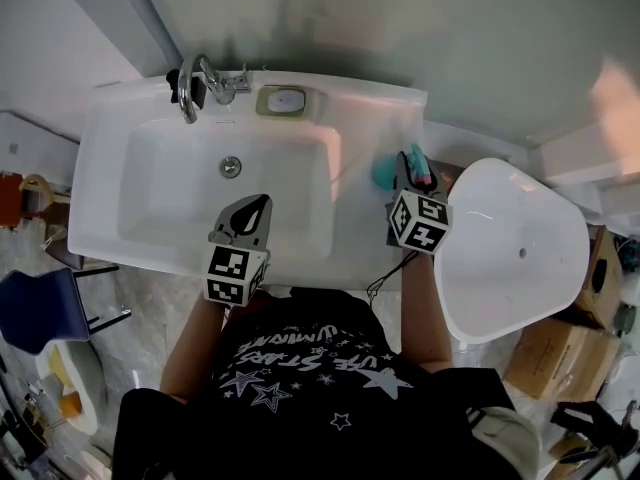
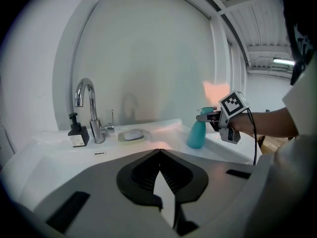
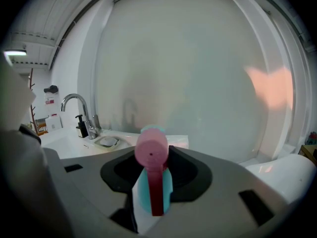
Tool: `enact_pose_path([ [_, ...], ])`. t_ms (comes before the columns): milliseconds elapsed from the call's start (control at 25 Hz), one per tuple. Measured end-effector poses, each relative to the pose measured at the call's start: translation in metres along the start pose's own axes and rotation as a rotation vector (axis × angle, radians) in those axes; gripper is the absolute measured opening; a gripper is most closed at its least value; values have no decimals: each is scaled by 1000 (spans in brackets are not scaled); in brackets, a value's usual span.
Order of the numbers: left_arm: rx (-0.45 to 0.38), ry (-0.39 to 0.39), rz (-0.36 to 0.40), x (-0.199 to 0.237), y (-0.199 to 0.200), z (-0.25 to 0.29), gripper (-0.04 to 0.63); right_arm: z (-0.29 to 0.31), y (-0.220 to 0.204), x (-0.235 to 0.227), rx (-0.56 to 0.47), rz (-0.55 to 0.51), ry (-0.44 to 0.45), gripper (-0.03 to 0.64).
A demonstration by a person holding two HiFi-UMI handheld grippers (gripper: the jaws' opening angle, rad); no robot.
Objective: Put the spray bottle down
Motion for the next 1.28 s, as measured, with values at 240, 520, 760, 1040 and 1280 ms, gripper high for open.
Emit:
enact_pose_path([
  [240, -1, -11, 10, -3, 3, 3, 15, 4, 1, 0, -5, 0, -6, 163],
  [520, 3, -35, 25, -3, 3, 6, 15, 7, 1, 1, 29, 17, 2, 176],
  [760, -9, -55, 42, 2, 6, 5, 15, 0, 0, 5, 26, 22, -4, 275],
  [1040, -53, -129, 72, 14, 2, -16, 15, -28, -8, 12, 2, 87, -141, 311],
  [1280, -86, -222, 145, 33, -14, -51, 15, -83, -30, 49, -42, 149, -250, 313],
])
Point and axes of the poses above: the fingertips, and each gripper's own axes: z forward along the fingers, x to its left, y out of its top, the point moved 4 cm from there along -z, backward along the fingers, and after that the axes turned 14 degrees about x, right-handed, at the moved point
